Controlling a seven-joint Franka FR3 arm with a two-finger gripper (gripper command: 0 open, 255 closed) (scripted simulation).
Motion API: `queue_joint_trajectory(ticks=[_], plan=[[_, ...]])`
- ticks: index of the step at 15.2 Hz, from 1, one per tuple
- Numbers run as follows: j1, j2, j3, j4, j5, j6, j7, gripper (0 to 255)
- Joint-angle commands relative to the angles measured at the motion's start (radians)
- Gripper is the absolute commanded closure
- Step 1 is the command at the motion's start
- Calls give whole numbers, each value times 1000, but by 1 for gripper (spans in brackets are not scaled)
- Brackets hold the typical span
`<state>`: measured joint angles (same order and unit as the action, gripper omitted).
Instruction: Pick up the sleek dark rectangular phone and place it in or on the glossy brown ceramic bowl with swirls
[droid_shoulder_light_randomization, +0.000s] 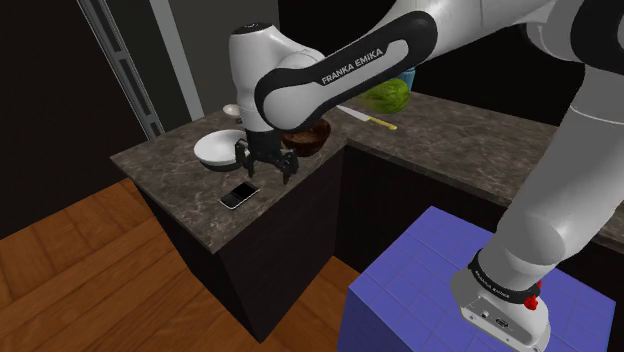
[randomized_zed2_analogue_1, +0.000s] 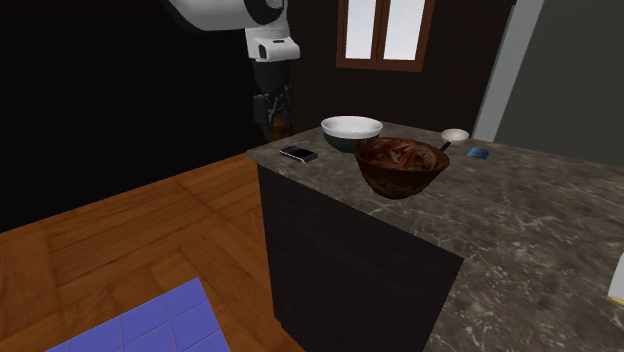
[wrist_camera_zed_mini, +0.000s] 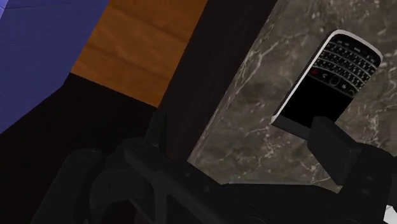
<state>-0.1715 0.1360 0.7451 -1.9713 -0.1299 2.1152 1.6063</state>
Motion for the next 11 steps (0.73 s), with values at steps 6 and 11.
queue_joint_trajectory(ticks=[6, 11], plan=[[142, 330, -92, 288, -184, -12, 307, 0], [180, 409, -127, 343, -214, 10, 357, 0]])
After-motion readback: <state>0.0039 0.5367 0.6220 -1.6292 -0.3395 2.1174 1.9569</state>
